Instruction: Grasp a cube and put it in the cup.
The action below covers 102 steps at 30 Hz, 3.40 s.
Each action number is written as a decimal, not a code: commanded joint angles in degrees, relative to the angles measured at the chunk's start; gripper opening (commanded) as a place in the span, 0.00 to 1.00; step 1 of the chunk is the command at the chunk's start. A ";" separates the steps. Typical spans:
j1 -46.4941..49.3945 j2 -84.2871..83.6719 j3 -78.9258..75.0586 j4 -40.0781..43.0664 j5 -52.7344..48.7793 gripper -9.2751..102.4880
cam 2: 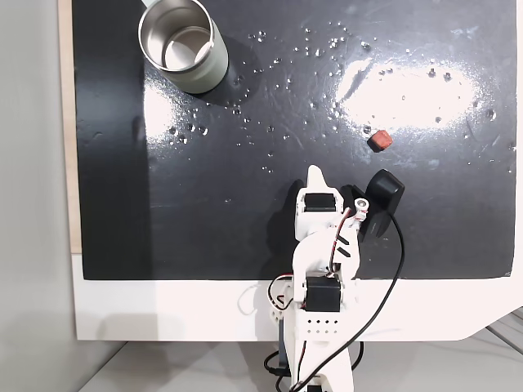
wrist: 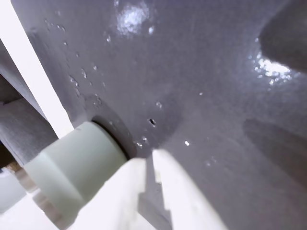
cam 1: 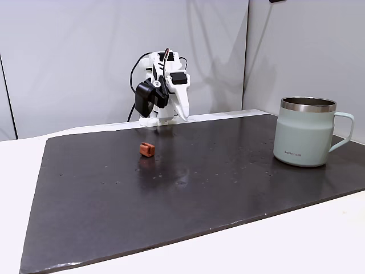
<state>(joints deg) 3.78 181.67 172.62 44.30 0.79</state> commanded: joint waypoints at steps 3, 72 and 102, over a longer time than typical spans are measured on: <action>1.58 0.44 -8.00 1.41 1.67 0.08; 21.18 -89.38 -91.49 43.24 27.86 0.32; 21.36 -106.26 -95.54 35.95 26.28 0.32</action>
<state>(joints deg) 25.75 75.67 80.60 80.86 27.60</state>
